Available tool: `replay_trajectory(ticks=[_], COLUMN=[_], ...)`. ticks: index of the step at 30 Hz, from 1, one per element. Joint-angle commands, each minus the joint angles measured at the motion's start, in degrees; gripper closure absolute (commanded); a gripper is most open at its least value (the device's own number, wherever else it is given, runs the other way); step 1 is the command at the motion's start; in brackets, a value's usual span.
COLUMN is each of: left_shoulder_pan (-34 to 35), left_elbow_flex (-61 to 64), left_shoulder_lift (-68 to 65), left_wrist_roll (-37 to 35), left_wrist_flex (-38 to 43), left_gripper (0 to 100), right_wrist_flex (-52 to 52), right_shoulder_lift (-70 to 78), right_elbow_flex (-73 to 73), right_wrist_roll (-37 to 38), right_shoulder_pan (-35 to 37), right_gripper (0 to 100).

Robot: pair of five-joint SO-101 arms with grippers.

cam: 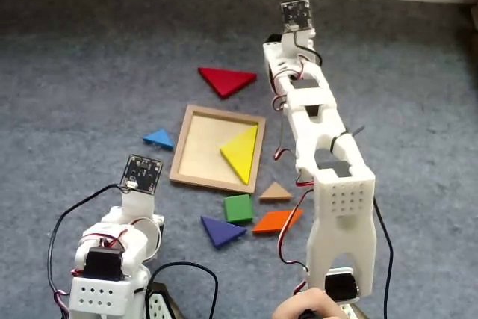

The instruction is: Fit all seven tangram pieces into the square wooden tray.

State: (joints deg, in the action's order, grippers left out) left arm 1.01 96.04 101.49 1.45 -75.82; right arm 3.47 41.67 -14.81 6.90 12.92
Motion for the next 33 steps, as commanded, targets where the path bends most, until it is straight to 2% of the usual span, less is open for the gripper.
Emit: replay_trajectory(ticks=[1,18,23,28,33], left_shoulder_pan=[0.57,0.57,0.57,0.57,0.57], left_elbow_flex=[1.10,1.10,1.10,1.10,1.10], left_shoulder_lift=[2.68,2.68,2.68,2.68,2.68], left_wrist_roll=[0.26,0.26,0.26,0.26,0.26], left_wrist_flex=[-0.26,-0.26,-0.26,-0.26,-0.26], left_gripper=[100,100,100,100,100], right_wrist_flex=[-0.75,-1.36,-0.48,9.45,13.93], right_shoulder_lift=[-1.63,-0.04,8.13,17.45,27.74], right_elbow_flex=[-0.48,-2.07,-12.62,-29.49,-47.08], right_wrist_roll=[-0.26,0.09,0.00,-0.35,-0.35], right_shoulder_pan=[-0.57,-0.48,-0.48,0.75,0.75], right_gripper=[99.4,99.4,99.4,99.4,99.4])
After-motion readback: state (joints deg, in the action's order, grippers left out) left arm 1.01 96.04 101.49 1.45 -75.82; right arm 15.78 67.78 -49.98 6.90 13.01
